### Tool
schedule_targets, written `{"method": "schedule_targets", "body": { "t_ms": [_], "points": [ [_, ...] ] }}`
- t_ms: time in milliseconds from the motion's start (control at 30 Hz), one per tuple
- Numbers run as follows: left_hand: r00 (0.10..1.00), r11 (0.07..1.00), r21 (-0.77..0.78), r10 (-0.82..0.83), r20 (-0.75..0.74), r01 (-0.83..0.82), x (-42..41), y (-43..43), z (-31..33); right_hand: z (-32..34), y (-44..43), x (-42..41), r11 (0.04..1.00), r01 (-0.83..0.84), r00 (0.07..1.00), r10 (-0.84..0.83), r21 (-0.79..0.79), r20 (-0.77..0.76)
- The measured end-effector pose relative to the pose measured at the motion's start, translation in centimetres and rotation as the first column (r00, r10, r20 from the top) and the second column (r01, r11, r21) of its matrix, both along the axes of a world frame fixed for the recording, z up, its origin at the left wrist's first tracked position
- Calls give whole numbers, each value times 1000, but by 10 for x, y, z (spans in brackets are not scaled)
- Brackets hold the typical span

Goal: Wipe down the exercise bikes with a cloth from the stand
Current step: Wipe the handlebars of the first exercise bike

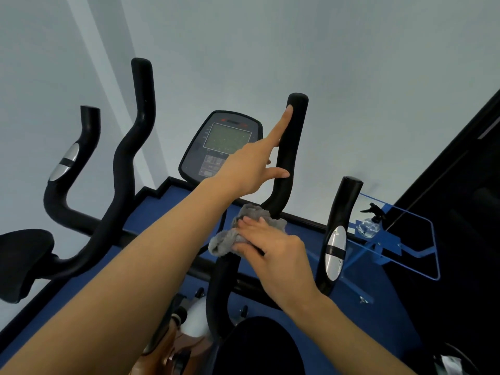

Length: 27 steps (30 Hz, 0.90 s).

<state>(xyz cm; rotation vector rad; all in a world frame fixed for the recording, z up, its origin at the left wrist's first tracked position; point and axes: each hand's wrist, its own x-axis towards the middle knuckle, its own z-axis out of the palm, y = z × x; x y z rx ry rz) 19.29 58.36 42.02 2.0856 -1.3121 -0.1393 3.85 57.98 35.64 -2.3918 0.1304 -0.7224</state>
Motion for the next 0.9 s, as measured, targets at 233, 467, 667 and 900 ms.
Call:
{"method": "schedule_targets", "body": {
  "t_ms": [233,467,667,900],
  "points": [
    [1000,1000,10,3,5,-3,-8,5,-3,5,7,-9,974,-214,968,222,77,-117],
    [997,981,179,-74,11,71,-10,38,-19,8,-11,-44,978,10,999,-17,210,34],
    [988,977,184,-89,-123,111,-12,50,-25,16,-8,-47,945,92,996,-82,313,-43],
    [986,975,195,-83,-143,110,-10,48,-25,3,23,-24,965,-172,975,137,-198,-178]
  ]
}}
